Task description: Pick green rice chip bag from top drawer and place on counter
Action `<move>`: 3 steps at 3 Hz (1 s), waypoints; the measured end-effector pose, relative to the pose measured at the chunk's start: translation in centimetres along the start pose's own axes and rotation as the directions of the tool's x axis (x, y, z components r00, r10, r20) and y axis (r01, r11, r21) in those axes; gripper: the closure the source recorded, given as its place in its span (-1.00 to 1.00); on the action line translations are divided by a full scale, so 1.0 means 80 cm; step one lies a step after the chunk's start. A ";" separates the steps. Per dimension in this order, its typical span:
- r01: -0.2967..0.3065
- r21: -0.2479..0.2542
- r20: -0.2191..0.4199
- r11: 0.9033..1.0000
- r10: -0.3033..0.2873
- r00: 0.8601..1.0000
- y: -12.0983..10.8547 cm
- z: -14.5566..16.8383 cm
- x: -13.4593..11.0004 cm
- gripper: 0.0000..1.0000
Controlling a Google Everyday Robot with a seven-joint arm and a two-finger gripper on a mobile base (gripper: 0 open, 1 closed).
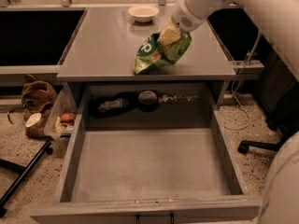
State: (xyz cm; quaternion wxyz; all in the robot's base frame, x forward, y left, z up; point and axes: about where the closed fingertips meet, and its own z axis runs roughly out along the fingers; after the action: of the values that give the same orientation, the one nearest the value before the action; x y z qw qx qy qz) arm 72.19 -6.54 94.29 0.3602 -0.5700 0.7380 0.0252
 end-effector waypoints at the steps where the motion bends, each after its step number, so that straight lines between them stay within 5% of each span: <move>1: -0.050 -0.004 0.004 0.999 0.050 0.999 0.012 0.036 0.029 1.00; 2: -0.054 -0.004 0.006 0.999 0.054 0.999 0.012 0.037 0.029 1.00; 3: -0.054 -0.004 0.006 0.999 0.054 0.999 0.012 0.037 0.029 0.64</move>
Offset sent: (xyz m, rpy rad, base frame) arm 0.0384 0.0080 -0.2047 0.2171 0.0721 -0.1690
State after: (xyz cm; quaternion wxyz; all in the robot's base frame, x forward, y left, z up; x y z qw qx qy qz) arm 72.65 -6.79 90.46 0.3603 -0.5507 0.7520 0.0380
